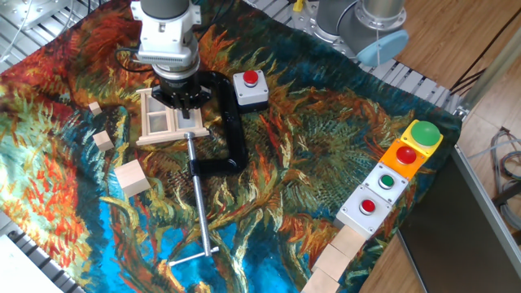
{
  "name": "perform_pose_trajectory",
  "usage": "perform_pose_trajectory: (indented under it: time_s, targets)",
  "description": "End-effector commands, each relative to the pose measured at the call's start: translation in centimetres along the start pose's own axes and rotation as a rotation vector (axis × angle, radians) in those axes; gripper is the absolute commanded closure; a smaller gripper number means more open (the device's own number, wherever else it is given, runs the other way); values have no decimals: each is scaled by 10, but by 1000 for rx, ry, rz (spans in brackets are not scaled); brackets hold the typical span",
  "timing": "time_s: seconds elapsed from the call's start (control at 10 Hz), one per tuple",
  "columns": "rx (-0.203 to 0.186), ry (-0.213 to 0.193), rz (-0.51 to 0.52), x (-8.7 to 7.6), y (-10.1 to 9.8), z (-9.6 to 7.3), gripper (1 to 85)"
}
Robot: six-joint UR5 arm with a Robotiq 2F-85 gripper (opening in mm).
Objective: Close a sliding window
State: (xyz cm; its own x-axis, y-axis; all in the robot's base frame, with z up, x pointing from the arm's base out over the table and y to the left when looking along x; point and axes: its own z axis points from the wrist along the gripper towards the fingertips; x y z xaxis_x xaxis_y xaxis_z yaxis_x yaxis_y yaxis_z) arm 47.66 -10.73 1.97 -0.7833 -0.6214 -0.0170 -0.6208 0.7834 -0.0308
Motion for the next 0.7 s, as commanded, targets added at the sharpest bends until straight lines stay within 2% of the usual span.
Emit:
perform_pose_trajectory:
  time_s: [0.0,0.2,0.6]
  targets:
    - [-11,-11,-5,6,-2,3,843]
    - [-14,-15,-11,10,-4,6,843]
    - [-19,-21,-9,5,0,4,843]
